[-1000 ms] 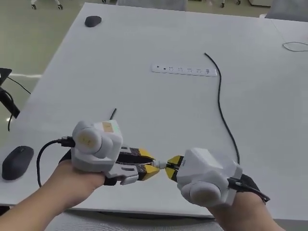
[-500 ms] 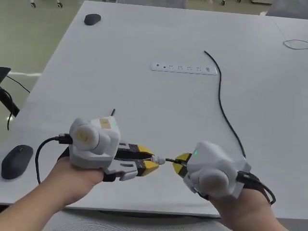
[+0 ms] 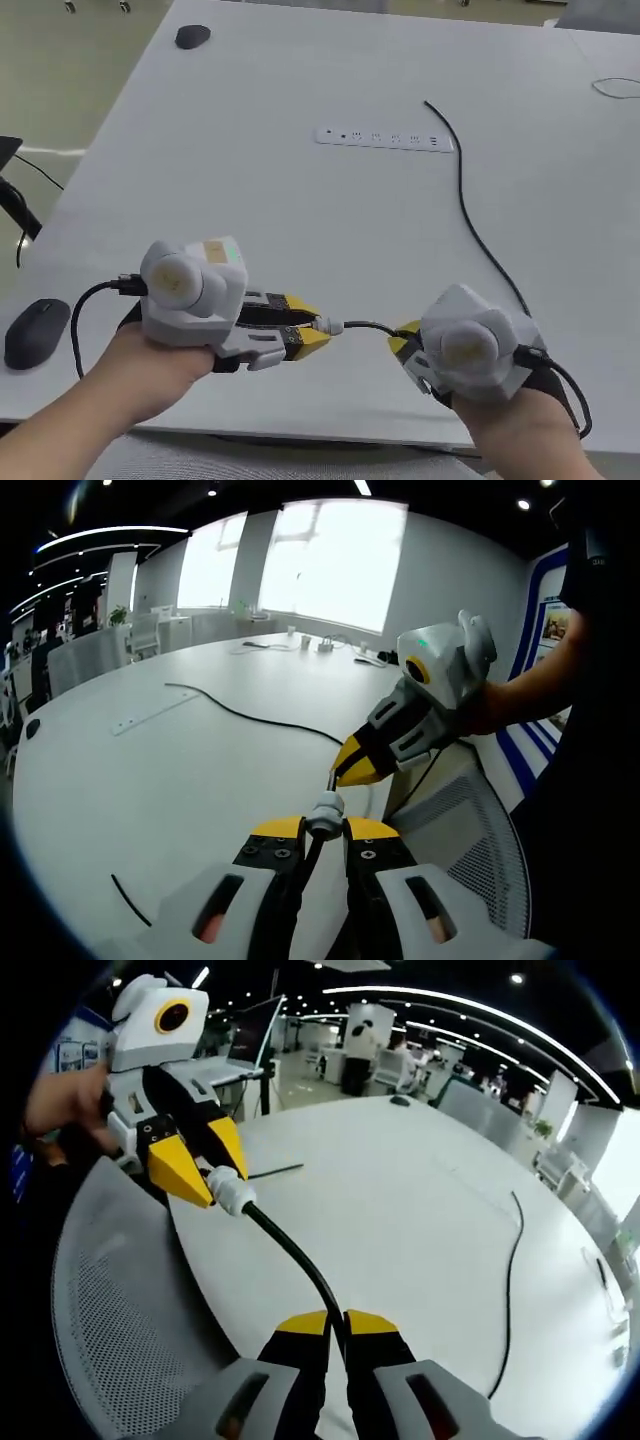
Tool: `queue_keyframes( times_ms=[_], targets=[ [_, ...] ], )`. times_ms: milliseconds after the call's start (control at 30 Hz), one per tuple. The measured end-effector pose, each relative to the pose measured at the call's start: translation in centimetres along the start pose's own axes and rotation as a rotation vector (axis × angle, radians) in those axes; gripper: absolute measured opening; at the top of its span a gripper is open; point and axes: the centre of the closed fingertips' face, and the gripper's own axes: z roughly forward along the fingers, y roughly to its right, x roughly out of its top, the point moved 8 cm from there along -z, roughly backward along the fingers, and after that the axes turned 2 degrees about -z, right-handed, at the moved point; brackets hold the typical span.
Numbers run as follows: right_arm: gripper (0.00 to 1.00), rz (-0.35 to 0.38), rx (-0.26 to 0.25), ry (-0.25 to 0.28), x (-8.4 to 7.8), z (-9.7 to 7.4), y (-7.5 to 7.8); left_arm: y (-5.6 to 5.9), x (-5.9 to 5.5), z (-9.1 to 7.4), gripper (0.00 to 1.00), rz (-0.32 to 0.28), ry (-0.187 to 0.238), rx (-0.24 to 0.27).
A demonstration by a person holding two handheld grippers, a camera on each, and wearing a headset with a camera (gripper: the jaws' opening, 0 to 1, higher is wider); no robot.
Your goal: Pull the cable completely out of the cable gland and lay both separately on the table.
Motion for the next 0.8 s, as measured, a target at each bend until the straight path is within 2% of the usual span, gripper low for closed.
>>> queue_keyframes(
  times_ms=[100,233,400,567,800],
  targets=[
    [0.0,0.09,0.008,-0.005,-0.6,0.2,0.2,0.0,0.0,-0.1,0.15,0.002,0.002,0.003],
    [0.0,0.111,0.01,-0.018,-1.4,0.6,0.5,0.0,-0.1,-0.2,0.15,0.007,0.001,0.01],
    [0.0,0.135,0.016,-0.02,-1.7,0.7,0.3,0.1,-0.1,-0.1,0.15,0.011,0.001,0.011],
    [0.0,0.139,0.022,-0.009,-1.6,0.5,0.1,0.1,-0.2,-0.3,0.15,0.01,0.003,0.012],
    [0.0,0.084,0.026,0.007,-1.4,0.2,-0.1,-0.1,-0.4,-0.7,0.15,0.001,-0.006,0.009]
  ],
)
